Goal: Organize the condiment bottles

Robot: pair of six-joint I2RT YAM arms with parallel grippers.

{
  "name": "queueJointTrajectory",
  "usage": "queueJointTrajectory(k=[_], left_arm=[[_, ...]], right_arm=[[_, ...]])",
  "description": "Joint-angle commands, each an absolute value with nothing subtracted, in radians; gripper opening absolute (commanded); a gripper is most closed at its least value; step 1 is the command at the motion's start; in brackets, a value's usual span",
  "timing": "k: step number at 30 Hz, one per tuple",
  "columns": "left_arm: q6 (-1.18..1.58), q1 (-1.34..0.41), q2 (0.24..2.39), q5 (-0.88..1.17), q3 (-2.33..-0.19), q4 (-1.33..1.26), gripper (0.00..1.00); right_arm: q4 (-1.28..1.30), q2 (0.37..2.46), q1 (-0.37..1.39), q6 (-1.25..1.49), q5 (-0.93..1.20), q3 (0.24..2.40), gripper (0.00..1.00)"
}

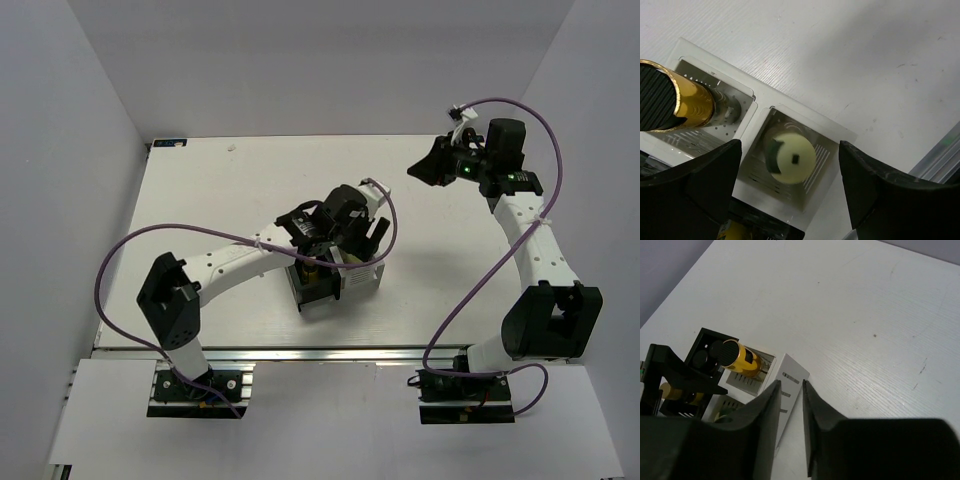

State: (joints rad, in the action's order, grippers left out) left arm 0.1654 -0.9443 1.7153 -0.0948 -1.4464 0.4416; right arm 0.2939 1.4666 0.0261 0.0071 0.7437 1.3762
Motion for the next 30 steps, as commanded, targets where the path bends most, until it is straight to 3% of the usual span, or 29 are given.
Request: queueJointTrajectory(k=[1, 5, 8, 9, 11, 12, 14, 19, 30], left_arm=[[0.184, -0.959, 1.605, -0.098, -1.506, 0.439, 0.88], [0.221, -0.959, 1.504, -0.136, -1.535, 0.426, 0.84], [0.239, -0.957, 1.405, -0.192, -1.529, 0.417, 0.75], [0.242, -0.957, 1.379, -0.205, -1.520, 0.411, 0.72], [0.274, -0.953, 1.298, -0.273, -1.476, 0.402, 0.76], [0.293, -0.945, 1.273, -0.291, -1.456, 0.400, 0.88], [0.346, -0.895, 1.226, -0.313, -1.413, 0.410, 0.98], [0.434, -0.738, 1.106, -0.221, -1.275, 0.417, 0.98], [0.425, -0.703, 1.077, -0.201, -1.200, 0.425, 0.98]], right_arm=[[0.310, 1.428, 0.021, -0.050, 0.779, 1.378, 0.34], [0.356, 1.410, 0.021, -0.107, 0.778, 1.381, 0.52], [0.416, 1.401, 0.021, -0.155, 0.773, 1.381, 0.75], [0.431, 1.397, 0.021, -0.166, 0.770, 1.378, 0.89], [0.468, 1.385, 0.021, -0.167, 0.743, 1.373, 0.89], [0.478, 1.375, 0.021, -0.167, 0.733, 1.368, 0.89], [0.508, 1.367, 0.021, -0.161, 0.698, 1.367, 0.89], [0.531, 1.335, 0.020, -0.115, 0.562, 1.367, 0.89], [0.482, 1.284, 0.021, -0.084, 0.413, 1.353, 0.89]])
